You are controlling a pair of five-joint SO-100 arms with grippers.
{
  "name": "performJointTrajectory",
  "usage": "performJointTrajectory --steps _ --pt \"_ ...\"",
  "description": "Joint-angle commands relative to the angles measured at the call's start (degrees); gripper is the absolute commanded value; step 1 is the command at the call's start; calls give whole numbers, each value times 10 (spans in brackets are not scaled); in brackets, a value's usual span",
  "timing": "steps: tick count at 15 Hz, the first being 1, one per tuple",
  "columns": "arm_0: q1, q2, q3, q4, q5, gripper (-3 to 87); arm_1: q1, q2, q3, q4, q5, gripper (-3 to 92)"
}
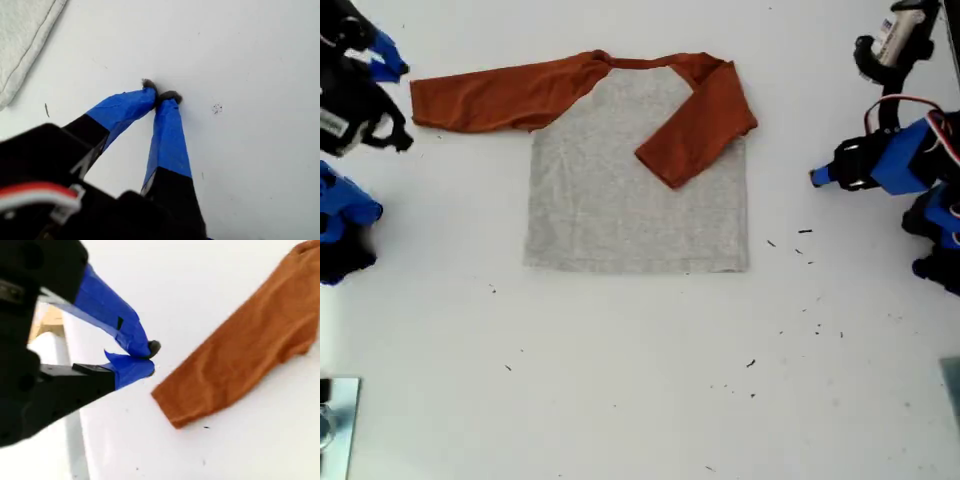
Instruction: Fold t shirt
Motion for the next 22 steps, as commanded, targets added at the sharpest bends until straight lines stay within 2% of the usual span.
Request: performJointTrajectory --steps 1,4,7,11,13,15,16,18,19,21,22 --pt "-31 -8 -20 -18 12 243 -1 19 8 -14 -4 35" --pt "-67 -37 42 -70 11 261 4 113 40 14 -1 35" --pt "-134 -55 195 -197 19 256 11 155 51 39 2 35" --pt "-187 -127 286 -315 26 244 6 157 52 42 4 35" --pt "-197 -223 284 -379 40 203 4 158 52 43 6 35" --pt "-191 -324 243 -416 54 142 3 161 53 46 8 35" --pt "-188 -368 221 -422 55 116 1 164 54 47 10 35" --pt "-185 -375 204 -418 59 -3 1 171 55 51 11 35" --pt "-170 -324 198 -396 60 -3 1 172 56 51 12 35" --pt "-112 -185 145 -289 32 -3 2 172 56 52 14 35" --pt "-67 -110 112 -254 11 -3 3 172 56 52 14 35"
